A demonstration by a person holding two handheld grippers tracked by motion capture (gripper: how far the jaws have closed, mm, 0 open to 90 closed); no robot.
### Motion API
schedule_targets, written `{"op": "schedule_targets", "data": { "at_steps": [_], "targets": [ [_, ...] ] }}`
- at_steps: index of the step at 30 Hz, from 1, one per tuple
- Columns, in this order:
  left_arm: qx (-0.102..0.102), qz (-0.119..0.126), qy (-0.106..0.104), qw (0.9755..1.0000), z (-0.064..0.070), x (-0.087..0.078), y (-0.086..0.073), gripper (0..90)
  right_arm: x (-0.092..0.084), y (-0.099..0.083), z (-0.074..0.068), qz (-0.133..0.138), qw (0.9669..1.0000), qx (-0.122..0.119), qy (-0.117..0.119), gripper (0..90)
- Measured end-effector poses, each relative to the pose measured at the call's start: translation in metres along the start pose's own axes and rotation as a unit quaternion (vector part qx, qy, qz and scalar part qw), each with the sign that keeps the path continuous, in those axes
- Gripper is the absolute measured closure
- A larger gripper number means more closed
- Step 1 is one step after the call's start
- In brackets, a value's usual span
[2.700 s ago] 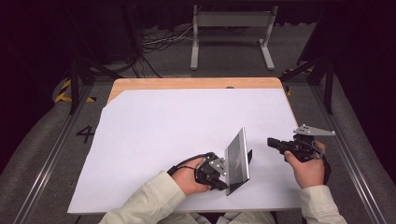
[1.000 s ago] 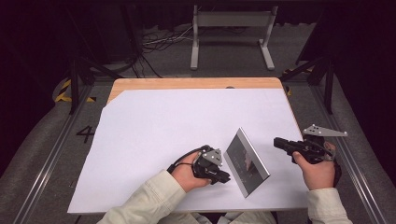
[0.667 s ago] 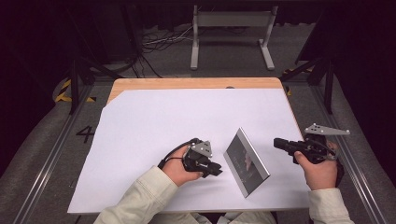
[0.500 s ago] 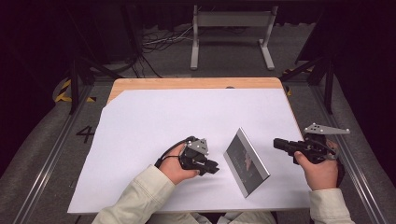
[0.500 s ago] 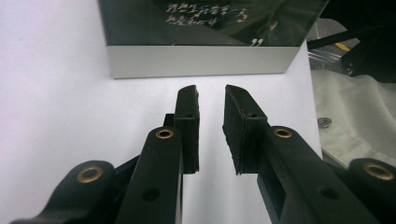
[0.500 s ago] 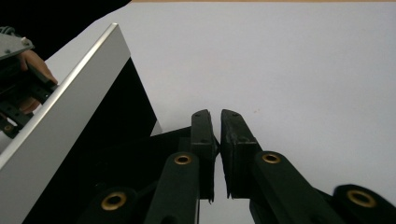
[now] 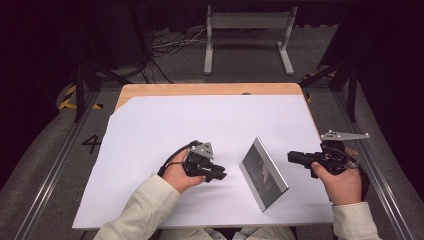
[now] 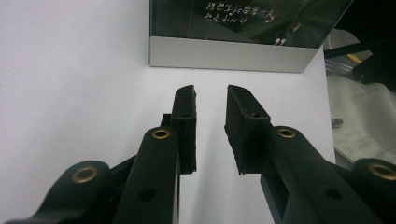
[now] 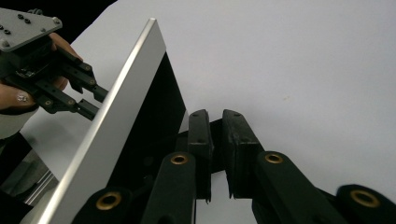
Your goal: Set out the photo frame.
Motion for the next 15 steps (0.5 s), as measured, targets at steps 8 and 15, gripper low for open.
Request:
{"op": "schedule_targets", "data": {
  "at_steps": [8,15],
  "targets": [
    [-0.01,0.006,0.005,0.9999,-0.006,-0.004,0.0,74.1,-0.003,0.011,-0.011,-0.029,0.9995,0.007,0.006,80.0],
    [-0.01,0.008,0.007,0.9999,-0.007,-0.006,0.001,74.1,-0.006,0.02,-0.022,-0.045,0.999,0.006,0.007,78.8]
  ]
}}
Point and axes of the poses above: each handheld gripper's, and its own axes: x roughly forward along the jaws, y roughly out of its top, z roughly to its right, the point moved 9 cm from there along x, roughly forward along the jaws, and after that the axes turned 9 degrees about -x, right-handed, at the moved point
